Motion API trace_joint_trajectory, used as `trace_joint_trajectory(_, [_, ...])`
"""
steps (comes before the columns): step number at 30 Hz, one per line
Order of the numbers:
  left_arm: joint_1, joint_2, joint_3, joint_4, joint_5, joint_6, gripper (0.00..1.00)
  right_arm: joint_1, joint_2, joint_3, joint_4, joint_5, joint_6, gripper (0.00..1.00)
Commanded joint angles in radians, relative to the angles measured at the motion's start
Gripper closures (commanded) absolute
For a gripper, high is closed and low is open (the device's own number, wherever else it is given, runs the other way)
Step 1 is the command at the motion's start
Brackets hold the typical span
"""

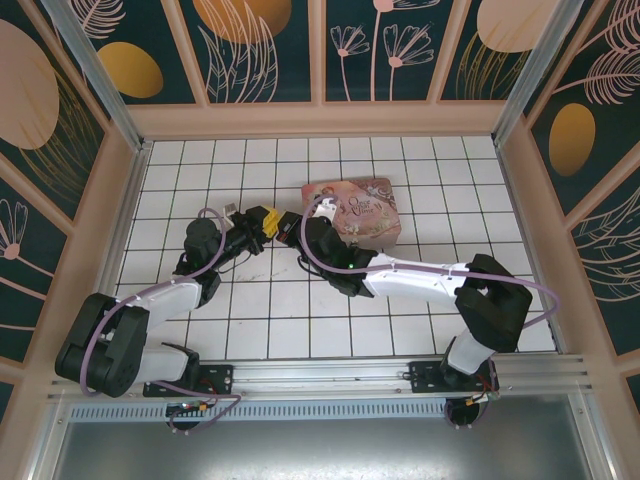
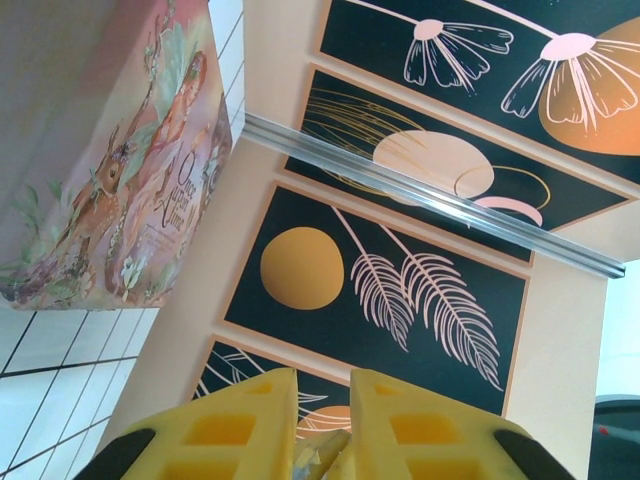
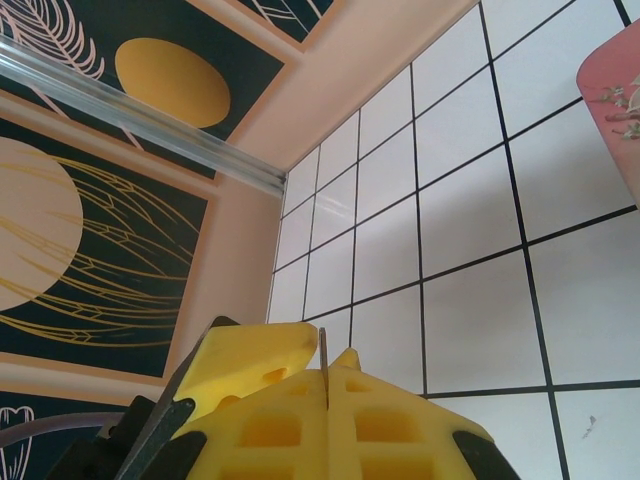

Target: Unlock a padlock with a key

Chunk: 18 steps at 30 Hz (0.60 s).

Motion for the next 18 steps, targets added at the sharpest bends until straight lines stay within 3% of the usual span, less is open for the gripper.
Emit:
trace_joint_trajectory(1, [-0.004,-0.019,-0.002,-0.001,-0.007,0.019,0.80,0.005,-0.017,0.021,0.025,0.019,0.006,1.00])
trace_joint_trajectory(18, [-0.004,-0.029,-0.003,-0.019,-0.007,0.026,0.96,0.005,-0.006,0.065,0.023,0.019,-0.020,1.00])
